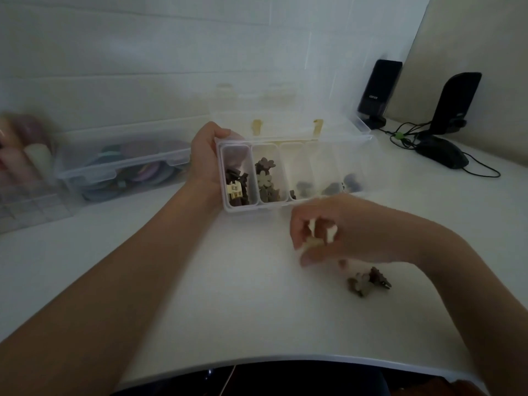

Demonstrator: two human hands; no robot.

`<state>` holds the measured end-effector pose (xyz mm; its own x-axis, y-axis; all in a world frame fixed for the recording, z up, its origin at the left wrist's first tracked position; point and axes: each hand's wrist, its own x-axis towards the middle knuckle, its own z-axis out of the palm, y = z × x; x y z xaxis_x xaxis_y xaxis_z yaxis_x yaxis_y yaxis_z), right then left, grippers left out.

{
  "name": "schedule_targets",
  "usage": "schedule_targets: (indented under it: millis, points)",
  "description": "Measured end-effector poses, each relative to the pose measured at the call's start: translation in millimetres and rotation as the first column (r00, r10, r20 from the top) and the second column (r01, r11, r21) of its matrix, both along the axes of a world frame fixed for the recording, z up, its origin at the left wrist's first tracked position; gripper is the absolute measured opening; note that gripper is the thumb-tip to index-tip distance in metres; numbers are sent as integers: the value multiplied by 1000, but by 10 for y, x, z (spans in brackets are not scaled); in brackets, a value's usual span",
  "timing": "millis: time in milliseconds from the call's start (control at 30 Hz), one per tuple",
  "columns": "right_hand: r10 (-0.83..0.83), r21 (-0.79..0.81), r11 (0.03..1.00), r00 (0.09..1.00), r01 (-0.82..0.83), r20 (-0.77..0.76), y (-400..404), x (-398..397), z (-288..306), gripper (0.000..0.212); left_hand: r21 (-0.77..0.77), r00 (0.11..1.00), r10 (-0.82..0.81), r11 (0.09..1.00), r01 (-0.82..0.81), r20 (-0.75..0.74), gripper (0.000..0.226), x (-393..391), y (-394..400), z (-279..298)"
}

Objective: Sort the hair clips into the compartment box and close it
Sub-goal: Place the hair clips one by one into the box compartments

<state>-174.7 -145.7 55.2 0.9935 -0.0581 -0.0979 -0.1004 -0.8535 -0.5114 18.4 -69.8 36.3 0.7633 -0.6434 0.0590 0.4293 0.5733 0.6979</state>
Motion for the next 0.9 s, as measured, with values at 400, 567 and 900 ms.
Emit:
schedule_targets:
  millis: [400, 567, 900]
  points:
    - [-173, 428, 902, 864, -53, 472, -107, 141, -76, 26, 76, 978, -95, 994, 82, 186, 13, 20, 47, -41]
    - [-251, 314, 947, 755, 63, 606, -75, 170, -145, 18, 79, 974, -114, 992, 100, 197, 16, 39, 37, -53]
    - [-74, -179, 902, 549, 392, 832, -36, 350, -319, 11, 92, 967, -195, 979, 182, 163, 18, -47, -14, -63]
